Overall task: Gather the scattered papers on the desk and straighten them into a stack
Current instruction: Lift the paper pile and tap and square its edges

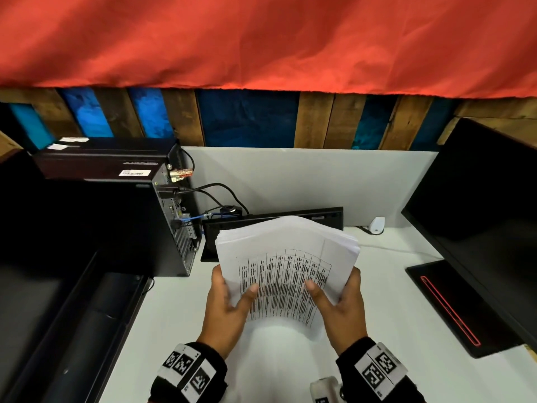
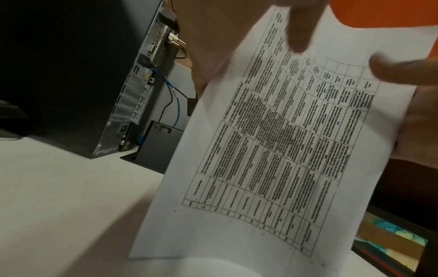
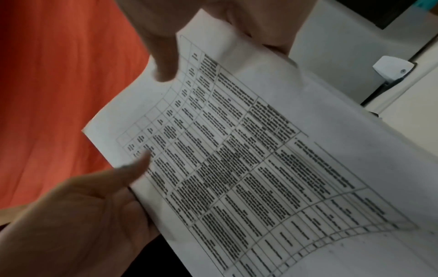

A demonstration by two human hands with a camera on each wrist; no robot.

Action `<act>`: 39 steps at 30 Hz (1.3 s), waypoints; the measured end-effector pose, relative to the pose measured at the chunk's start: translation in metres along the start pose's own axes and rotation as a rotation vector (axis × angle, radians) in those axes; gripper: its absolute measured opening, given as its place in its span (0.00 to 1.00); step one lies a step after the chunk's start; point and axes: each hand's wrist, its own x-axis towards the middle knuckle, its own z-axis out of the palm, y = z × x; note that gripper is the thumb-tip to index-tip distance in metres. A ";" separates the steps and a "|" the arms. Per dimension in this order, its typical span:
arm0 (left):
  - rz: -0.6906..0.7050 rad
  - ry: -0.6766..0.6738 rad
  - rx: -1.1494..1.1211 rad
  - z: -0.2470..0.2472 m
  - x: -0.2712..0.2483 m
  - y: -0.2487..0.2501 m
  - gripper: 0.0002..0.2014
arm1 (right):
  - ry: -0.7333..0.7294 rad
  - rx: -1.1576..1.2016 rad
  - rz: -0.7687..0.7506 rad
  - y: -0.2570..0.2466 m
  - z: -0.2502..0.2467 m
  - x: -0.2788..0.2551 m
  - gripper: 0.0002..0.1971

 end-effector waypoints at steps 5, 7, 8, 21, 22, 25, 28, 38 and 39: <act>-0.043 0.086 0.210 -0.005 0.006 -0.019 0.16 | 0.021 -0.063 0.051 0.014 -0.003 0.007 0.19; -0.036 0.110 0.233 -0.005 0.007 -0.019 0.13 | 0.042 -0.070 0.045 0.014 -0.002 0.010 0.22; -0.023 0.122 0.246 -0.004 0.006 -0.018 0.10 | 0.050 -0.068 0.035 0.012 -0.001 0.010 0.23; -0.132 0.031 0.360 -0.013 -0.003 -0.044 0.10 | 0.006 -0.162 0.194 0.030 -0.009 0.004 0.17; -0.146 0.034 0.348 -0.012 -0.003 -0.042 0.11 | 0.030 -0.162 0.221 0.030 -0.008 0.004 0.18; -0.142 0.130 0.234 -0.011 0.001 -0.018 0.20 | 0.096 -0.182 0.199 0.020 -0.006 0.011 0.25; 0.225 0.342 0.297 -0.024 0.009 0.025 0.43 | 0.054 -0.299 0.118 -0.006 -0.013 0.021 0.27; 0.187 -0.226 0.572 -0.030 0.028 0.111 0.16 | -0.228 -0.743 -0.291 -0.076 -0.018 0.034 0.14; 0.128 -0.211 0.500 -0.031 0.027 0.107 0.11 | -0.239 -0.752 -0.291 -0.076 -0.020 0.034 0.14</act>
